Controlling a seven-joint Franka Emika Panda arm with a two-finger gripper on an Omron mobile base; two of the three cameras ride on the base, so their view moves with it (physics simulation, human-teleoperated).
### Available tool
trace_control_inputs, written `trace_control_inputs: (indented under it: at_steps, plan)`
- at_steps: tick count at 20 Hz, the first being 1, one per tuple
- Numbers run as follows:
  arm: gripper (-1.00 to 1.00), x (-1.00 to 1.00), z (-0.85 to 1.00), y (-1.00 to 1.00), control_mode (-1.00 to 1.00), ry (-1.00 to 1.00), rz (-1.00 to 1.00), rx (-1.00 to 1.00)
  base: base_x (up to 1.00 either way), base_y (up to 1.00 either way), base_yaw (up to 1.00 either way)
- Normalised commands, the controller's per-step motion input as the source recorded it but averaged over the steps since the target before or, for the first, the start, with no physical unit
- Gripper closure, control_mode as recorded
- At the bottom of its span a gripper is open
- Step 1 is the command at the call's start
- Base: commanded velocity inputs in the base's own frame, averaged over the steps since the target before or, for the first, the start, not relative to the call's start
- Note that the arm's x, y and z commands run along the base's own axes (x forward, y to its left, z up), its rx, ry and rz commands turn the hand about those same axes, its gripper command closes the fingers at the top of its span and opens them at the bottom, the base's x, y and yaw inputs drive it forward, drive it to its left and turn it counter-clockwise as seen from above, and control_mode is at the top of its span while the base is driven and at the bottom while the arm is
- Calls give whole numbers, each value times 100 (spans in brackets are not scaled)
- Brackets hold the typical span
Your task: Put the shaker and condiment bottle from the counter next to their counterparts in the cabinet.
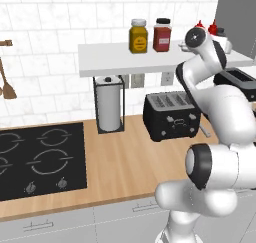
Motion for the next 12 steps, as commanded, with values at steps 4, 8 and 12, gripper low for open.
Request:
trace_control_inputs:
  at_steps: [4, 8, 12]
  plan:
    - [100, 26, 0, -32, -100, 0, 2, 0, 0, 0, 0]
    - [100, 14, -1, -19, -100, 0, 2, 0, 0, 0, 0]
    - [100, -1, -26, -2, -100, 0, 2, 0, 0, 0, 0]
